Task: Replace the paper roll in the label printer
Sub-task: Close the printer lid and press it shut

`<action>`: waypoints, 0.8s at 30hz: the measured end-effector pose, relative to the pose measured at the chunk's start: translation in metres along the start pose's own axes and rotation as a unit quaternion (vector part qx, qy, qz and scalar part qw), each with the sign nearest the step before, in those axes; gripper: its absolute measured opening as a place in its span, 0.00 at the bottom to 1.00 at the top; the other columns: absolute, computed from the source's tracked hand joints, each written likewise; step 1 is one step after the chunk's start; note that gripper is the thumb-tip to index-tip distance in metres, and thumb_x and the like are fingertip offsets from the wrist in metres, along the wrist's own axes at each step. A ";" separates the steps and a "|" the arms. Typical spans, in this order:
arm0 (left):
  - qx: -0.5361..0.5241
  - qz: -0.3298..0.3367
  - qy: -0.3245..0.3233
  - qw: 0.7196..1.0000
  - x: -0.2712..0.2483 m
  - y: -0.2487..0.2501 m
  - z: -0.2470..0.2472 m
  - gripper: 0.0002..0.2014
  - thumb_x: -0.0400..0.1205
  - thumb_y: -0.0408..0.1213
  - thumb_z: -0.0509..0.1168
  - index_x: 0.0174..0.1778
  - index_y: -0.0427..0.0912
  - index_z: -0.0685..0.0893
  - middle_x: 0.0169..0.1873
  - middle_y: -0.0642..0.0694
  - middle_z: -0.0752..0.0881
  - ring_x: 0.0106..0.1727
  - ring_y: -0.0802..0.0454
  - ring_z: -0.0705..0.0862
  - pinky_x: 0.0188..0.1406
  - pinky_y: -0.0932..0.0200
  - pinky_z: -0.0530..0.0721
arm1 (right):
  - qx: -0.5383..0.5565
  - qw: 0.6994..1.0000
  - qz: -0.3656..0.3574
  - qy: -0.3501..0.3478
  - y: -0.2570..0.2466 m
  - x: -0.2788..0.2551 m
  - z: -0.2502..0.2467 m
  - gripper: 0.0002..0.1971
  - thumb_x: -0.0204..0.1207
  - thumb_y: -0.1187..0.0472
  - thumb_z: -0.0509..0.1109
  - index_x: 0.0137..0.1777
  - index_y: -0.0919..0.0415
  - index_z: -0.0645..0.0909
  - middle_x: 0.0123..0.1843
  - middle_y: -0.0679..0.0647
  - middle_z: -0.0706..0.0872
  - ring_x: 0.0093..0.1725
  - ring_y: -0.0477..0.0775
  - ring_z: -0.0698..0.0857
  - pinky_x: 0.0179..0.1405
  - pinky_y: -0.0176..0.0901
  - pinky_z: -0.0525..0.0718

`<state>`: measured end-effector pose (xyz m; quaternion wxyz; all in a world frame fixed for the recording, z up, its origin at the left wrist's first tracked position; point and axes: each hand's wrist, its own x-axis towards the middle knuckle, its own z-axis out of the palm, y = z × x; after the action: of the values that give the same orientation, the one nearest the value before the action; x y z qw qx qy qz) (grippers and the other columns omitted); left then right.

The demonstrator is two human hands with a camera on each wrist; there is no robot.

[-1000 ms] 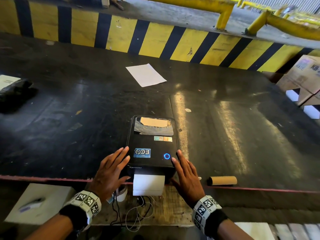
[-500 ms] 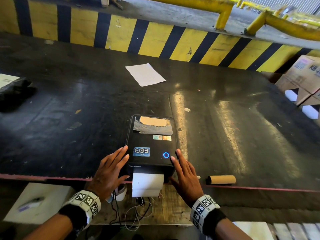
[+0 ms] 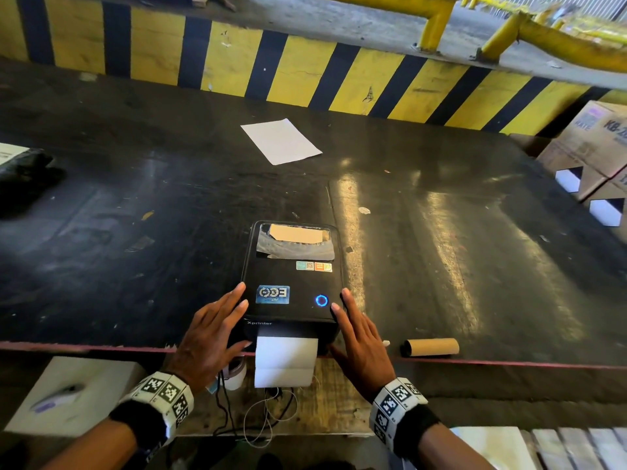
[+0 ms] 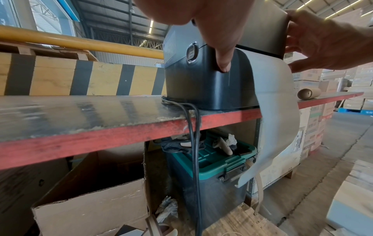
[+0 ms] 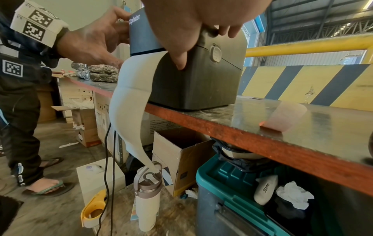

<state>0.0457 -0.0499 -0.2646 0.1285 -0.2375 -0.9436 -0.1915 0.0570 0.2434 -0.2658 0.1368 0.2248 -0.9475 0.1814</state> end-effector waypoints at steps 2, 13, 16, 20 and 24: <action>-0.003 0.000 0.000 1.000 -0.001 0.000 0.002 0.34 0.72 0.49 0.62 0.71 0.35 0.69 0.77 0.35 0.65 0.80 0.50 0.59 0.80 0.67 0.44 | 0.006 1.000 -0.001 0.000 0.001 -0.001 0.000 0.53 0.65 0.59 0.81 0.82 0.53 0.46 0.84 0.57 0.50 0.75 0.65 0.73 0.58 0.66 0.85; -0.028 0.008 0.019 0.999 -0.001 0.001 0.002 0.36 0.70 0.44 0.72 0.71 0.34 0.69 0.77 0.35 0.65 0.74 0.43 0.67 0.80 0.68 0.46 | 0.009 1.000 -0.003 0.000 0.006 -0.003 0.006 0.58 0.68 0.57 0.79 0.81 0.44 0.34 0.84 0.50 0.43 0.76 0.65 0.72 0.57 0.67 0.85; -0.034 0.002 0.017 0.999 0.000 0.002 0.001 0.41 0.64 0.39 0.80 0.71 0.34 0.69 0.76 0.35 0.66 0.74 0.43 0.67 0.80 0.69 0.48 | 0.010 1.000 -0.003 0.000 0.006 -0.003 0.005 0.58 0.68 0.57 0.79 0.81 0.43 0.34 0.84 0.50 0.44 0.75 0.66 0.72 0.58 0.68 0.85; -0.053 0.002 0.021 0.998 -0.004 -0.001 0.005 0.38 0.71 0.45 0.72 0.74 0.36 0.66 0.80 0.41 0.60 0.70 0.48 0.70 0.74 0.64 0.66 | 0.012 1.000 -0.004 0.003 0.002 -0.002 0.002 0.54 0.65 0.58 0.81 0.82 0.51 0.46 0.84 0.55 0.49 0.75 0.63 0.73 0.60 0.63 0.85; -0.070 -0.017 0.022 0.997 -0.006 -0.004 0.011 0.44 0.66 0.38 0.79 0.76 0.39 0.63 0.83 0.48 0.53 0.69 0.54 0.72 0.63 0.56 0.75 | 0.013 1.000 0.001 0.015 -0.001 -0.001 0.001 0.50 0.64 0.59 0.81 0.81 0.56 0.52 0.83 0.58 0.53 0.75 0.59 0.72 0.60 0.62 0.85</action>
<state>0.0471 -0.0509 -0.2781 0.1293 -0.2258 -0.9287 -0.2644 0.0580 0.2429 -0.2664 0.1476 0.2231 -0.9433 0.1966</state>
